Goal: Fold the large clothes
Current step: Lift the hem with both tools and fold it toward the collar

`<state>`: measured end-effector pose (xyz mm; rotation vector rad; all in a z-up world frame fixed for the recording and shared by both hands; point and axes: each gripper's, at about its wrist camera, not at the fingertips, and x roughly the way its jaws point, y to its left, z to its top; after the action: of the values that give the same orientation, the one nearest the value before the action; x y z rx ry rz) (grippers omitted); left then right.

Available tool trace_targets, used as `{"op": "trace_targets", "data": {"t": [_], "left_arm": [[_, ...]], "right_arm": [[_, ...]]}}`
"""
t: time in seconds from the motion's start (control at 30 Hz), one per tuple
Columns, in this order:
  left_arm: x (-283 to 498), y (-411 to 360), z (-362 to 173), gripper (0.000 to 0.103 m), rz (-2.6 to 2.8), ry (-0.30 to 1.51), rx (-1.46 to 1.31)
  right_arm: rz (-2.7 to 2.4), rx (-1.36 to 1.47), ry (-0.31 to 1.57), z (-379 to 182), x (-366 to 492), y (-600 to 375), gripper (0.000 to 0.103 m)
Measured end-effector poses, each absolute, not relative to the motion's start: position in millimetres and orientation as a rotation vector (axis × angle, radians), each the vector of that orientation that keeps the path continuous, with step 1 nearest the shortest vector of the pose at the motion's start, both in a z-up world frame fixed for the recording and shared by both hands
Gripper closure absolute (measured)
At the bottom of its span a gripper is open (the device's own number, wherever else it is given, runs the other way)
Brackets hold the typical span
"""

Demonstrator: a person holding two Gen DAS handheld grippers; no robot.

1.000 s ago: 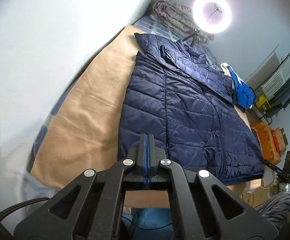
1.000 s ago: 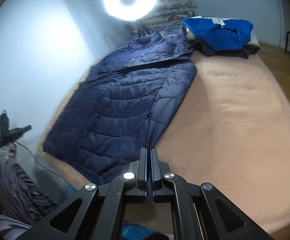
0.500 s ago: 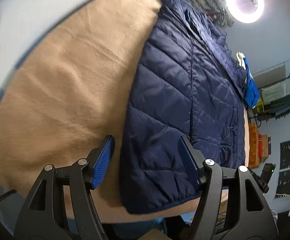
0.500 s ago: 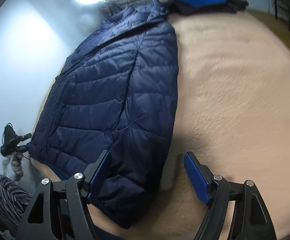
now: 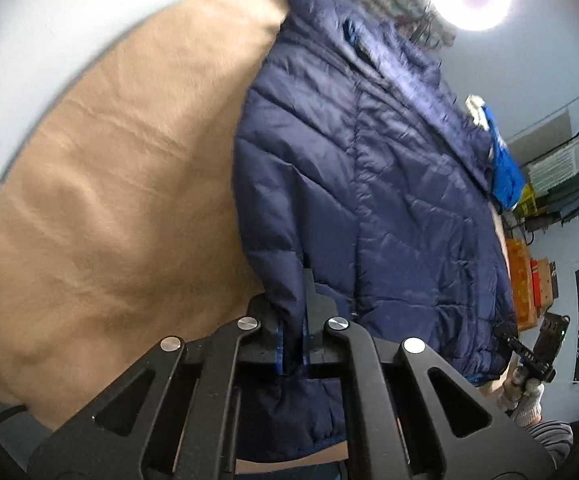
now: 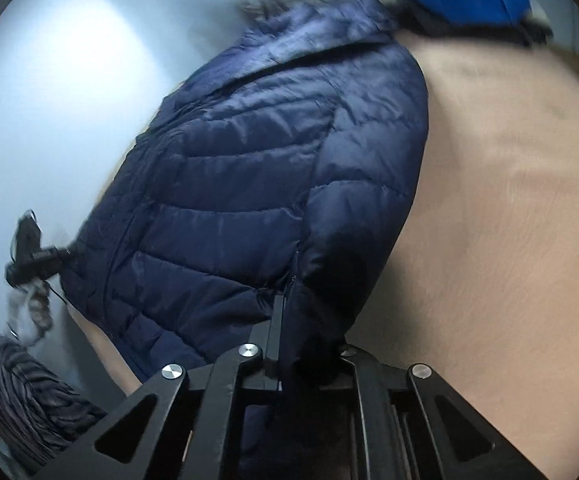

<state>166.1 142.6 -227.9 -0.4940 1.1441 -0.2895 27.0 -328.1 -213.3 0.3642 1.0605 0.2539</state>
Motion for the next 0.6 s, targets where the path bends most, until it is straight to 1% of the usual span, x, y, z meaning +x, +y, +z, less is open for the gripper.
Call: {"op": "trace_targets", "data": {"t": [0.13,0.33,0.6], "left_arm": [[149,152,-208,0.101,-0.323,1.077,-0.542],[131,156,-185,0.102,-0.375,1.04,-0.558],[96,189,-140,0.102,-0.398,0.938,-0.612]], "right_arm": [[0.271,0.358,1.004,-188,16,-327,0.099],[0.305,0.313,0.966,-161,-5,-327,0.1],[0.351,0.305,0.916,-120,-26,-339,0.1]]}}
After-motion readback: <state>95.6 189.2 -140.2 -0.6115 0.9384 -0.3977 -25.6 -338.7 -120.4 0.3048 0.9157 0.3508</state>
